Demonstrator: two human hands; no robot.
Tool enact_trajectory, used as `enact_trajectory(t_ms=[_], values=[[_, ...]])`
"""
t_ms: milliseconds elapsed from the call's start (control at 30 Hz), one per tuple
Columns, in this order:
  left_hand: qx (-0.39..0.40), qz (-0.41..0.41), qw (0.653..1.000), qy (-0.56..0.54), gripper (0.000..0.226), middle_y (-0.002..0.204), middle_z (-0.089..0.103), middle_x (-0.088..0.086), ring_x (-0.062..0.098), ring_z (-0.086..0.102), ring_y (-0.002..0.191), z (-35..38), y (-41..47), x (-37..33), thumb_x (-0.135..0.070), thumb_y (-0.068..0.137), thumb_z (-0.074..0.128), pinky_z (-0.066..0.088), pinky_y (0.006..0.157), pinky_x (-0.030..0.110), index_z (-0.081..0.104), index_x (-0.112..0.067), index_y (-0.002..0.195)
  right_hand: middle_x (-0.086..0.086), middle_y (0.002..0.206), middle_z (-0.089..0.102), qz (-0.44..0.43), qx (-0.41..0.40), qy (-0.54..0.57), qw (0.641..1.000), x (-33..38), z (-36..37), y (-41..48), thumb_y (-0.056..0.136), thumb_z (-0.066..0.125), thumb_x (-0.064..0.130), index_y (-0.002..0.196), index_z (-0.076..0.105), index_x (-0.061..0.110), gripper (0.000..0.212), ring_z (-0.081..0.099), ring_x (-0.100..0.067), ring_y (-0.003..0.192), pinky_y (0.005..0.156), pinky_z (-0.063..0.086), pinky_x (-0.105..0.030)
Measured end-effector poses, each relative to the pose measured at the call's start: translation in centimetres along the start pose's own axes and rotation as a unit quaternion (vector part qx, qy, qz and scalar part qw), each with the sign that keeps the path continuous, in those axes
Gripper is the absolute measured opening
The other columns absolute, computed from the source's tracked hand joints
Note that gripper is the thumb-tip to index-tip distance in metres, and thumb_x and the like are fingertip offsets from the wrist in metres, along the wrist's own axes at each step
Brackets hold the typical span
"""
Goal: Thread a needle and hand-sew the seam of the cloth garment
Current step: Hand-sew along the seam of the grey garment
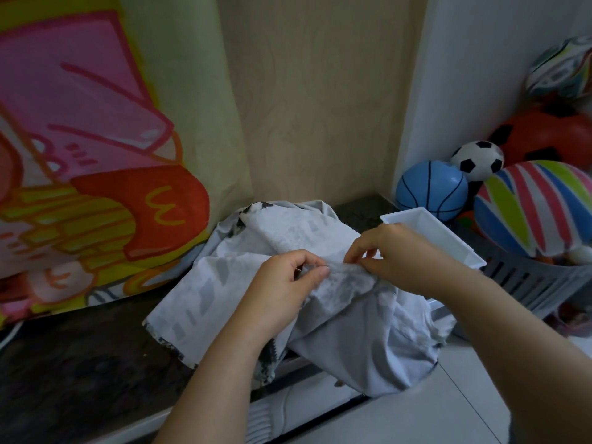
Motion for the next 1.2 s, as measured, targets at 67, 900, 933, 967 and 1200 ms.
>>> enact_trajectory(t_ms=[67, 900, 933, 967, 1200], values=[[0.004, -0.002, 1.000, -0.002, 0.009, 0.070, 0.064, -0.009, -0.005, 0.053, 0.059, 0.1, 0.0, 0.1, -0.025, 0.090, 0.064, 0.044, 0.061, 0.013, 0.068, -0.028, 0.084, 0.014, 0.103, 0.067, -0.001, 0.003, 0.004, 1.000, 0.0, 0.1, 0.0, 0.090, 0.058, 0.013, 0.098, 0.070, 0.033, 0.024, 0.056, -0.002, 0.089, 0.086, 0.049, -0.022], [-0.044, -0.024, 0.987, -0.150, 0.014, 0.072, 0.069, -0.020, -0.007, 0.061, 0.074, -0.4, 0.6, 0.6, -0.018, 0.091, 0.061, 0.046, 0.072, 0.007, 0.069, -0.025, 0.082, 0.009, 0.101, 0.069, 0.012, -0.056, 0.362, 0.930, 1.4, -0.1, -0.8, 0.092, 0.056, 0.010, 0.103, 0.063, 0.021, 0.017, 0.065, -0.005, 0.086, 0.076, 0.051, -0.019], [-0.046, -0.031, 0.987, -0.149, 0.014, 0.075, 0.070, -0.019, -0.006, 0.063, 0.077, -0.5, 0.6, 0.7, -0.019, 0.091, 0.061, 0.046, 0.072, 0.007, 0.069, -0.026, 0.082, 0.014, 0.101, 0.067, 0.002, -0.071, 0.314, 0.947, 1.3, -0.4, -0.8, 0.089, 0.060, 0.012, 0.099, 0.065, 0.026, 0.017, 0.063, -0.001, 0.089, 0.079, 0.051, -0.018], [-0.045, -0.036, 0.987, -0.150, 0.014, 0.077, 0.071, -0.017, -0.006, 0.064, 0.078, -0.5, 0.6, 0.7, -0.020, 0.092, 0.061, 0.046, 0.071, 0.007, 0.070, -0.026, 0.083, 0.018, 0.103, 0.064, -0.018, -0.088, 0.270, 0.959, 1.5, -0.7, -0.9, 0.087, 0.063, 0.016, 0.095, 0.066, 0.030, 0.017, 0.061, 0.002, 0.092, 0.081, 0.050, -0.014], [-0.028, -0.042, 0.986, -0.162, 0.013, 0.086, 0.075, -0.005, 0.003, 0.068, 0.084, 0.1, 0.6, 0.5, -0.019, 0.093, 0.059, 0.051, 0.076, 0.012, 0.072, -0.019, 0.091, 0.018, 0.104, 0.058, -0.121, -0.170, 0.104, 0.972, 3.4, -0.3, -0.8, 0.078, 0.074, 0.025, 0.084, 0.073, 0.029, 0.007, 0.048, 0.002, 0.098, 0.085, 0.026, 0.002]])
Point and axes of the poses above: each hand's wrist, its own y-axis towards the middle knuckle, its own z-axis out of the palm, x = y × z, the point moved 6 cm from there along y, towards the middle knuckle
